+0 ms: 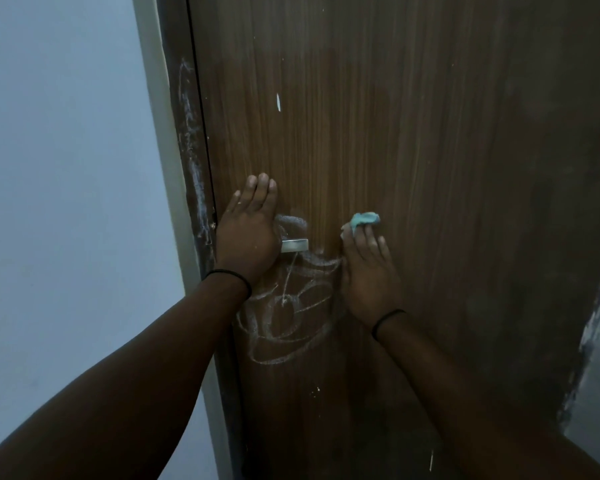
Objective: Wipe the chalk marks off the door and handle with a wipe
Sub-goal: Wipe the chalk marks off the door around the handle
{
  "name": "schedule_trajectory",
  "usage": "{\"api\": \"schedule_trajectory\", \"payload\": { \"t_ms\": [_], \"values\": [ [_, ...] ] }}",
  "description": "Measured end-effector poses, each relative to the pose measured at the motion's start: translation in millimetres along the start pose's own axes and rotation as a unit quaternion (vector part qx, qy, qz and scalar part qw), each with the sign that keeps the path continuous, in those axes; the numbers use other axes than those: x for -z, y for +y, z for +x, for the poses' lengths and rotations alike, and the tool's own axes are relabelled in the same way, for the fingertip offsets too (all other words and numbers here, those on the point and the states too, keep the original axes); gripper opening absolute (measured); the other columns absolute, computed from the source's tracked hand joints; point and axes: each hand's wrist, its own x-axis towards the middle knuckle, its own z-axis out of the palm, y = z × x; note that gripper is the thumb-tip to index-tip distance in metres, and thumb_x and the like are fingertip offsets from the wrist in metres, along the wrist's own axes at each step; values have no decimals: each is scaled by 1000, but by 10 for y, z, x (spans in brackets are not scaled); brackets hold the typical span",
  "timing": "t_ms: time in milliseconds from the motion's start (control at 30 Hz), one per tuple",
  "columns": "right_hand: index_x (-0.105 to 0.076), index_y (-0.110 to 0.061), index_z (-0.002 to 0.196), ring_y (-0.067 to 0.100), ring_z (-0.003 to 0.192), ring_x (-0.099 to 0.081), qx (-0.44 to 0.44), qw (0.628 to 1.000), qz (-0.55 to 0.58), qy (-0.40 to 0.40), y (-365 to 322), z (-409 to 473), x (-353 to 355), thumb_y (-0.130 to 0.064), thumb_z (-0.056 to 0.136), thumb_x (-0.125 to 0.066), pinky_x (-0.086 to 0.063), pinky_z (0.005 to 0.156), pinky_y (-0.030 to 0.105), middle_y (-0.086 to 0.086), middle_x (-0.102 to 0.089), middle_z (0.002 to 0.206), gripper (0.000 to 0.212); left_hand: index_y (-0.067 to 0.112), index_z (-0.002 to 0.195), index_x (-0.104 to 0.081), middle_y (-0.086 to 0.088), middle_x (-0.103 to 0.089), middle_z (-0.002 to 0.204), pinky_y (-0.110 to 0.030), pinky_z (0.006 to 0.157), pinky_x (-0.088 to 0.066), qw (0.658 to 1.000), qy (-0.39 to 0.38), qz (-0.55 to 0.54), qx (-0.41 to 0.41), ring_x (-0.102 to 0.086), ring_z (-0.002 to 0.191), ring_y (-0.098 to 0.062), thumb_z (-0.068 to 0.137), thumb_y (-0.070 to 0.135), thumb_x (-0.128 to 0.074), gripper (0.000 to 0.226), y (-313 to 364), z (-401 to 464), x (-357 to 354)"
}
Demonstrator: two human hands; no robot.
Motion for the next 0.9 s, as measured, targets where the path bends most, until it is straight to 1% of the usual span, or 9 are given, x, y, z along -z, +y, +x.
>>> {"api": "schedule_trajectory", "payload": {
  "t_ms": [67, 167, 233, 367, 500, 600, 733, 800, 900],
  "values": [
    [-21, -11, 152, 25, 147, -17, 21, 1000, 23, 2, -173, 78, -12, -25, 100, -32, -16, 121, 45, 10, -26, 157, 56, 8, 153, -23, -10, -21, 161, -40, 123, -13, 1000, -2, 2, 8, -13, 151, -24, 101, 18, -37, 55, 24, -5, -11],
    [-17, -14, 153, 22, 148, -15, 80, 996, -2, -35, -176, -57, -58, -32, 101, -25, -12, 122, 42, 7, -22, 159, 55, 9, 154, -23, -9, -20, 162, -40, 123, -12, 1000, -7, 6, 4, -13, 151, -23, 102, 18, -36, 54, 0, -19, 14],
    [-15, -16, 154, 22, 148, -14, 63, 997, -7, -40, -11, -191, -62, -31, 101, -28, -10, 122, 42, 7, -20, 160, 56, 11, 154, -21, -8, -19, 162, -40, 123, -11, 1000, -14, 11, -4, -12, 151, -23, 102, 17, -35, 54, -42, -40, 39],
    [-16, -10, 153, 27, 148, -15, -40, 999, 15, 4, 23, -69, -47, -24, 101, -36, -15, 121, 45, 13, -19, 159, 57, 11, 154, -22, -8, -19, 162, -40, 123, -12, 1000, -19, 13, -4, -12, 151, -23, 102, 17, -35, 54, -47, -54, 16],
    [-17, -10, 153, 23, 149, -12, 19, 999, 34, -19, -134, -104, -75, -25, 102, -33, -16, 121, 45, 10, -19, 159, 55, 9, 153, -25, -10, -22, 161, -41, 122, -13, 1000, -14, 9, 4, -15, 151, -25, 101, 19, -36, 54, -26, -54, -3],
    [-17, -14, 153, 22, 149, -11, 32, 997, 35, -60, 91, -421, -70, -29, 99, -30, -19, 120, 47, 8, -18, 160, 58, 8, 153, -24, -10, -22, 161, -41, 122, -13, 1000, -11, 15, 4, -14, 151, -25, 102, 20, -35, 54, -17, -54, -16],
    [-17, -9, 153, 27, 148, -15, -74, 996, 56, 5, 257, -113, 67, -20, 100, -36, -22, 118, 50, 15, -20, 159, 57, 6, 153, -22, -12, -21, 161, -41, 123, -12, 999, -12, 24, 19, -13, 151, -27, 102, 20, -33, 54, 70, -43, -56],
    [-20, -8, 152, 29, 147, -19, -66, 995, 66, 30, 111, 219, 146, -20, 99, -39, -20, 119, 48, 16, -23, 157, 57, 5, 153, -24, -14, -22, 161, -43, 122, -14, 999, -9, 22, 25, -15, 150, -28, 101, 19, -33, 54, 103, -33, -75],
    [-16, -10, 153, 26, 148, -14, 0, 999, 44, 4, -93, 241, 116, -25, 101, -36, -15, 121, 43, 11, -18, 159, 58, 3, 151, -27, -16, -26, 159, -45, 122, -18, 999, 0, 15, 31, -19, 149, -31, 100, 18, -36, 54, 118, -38, -70]
  ]
}}
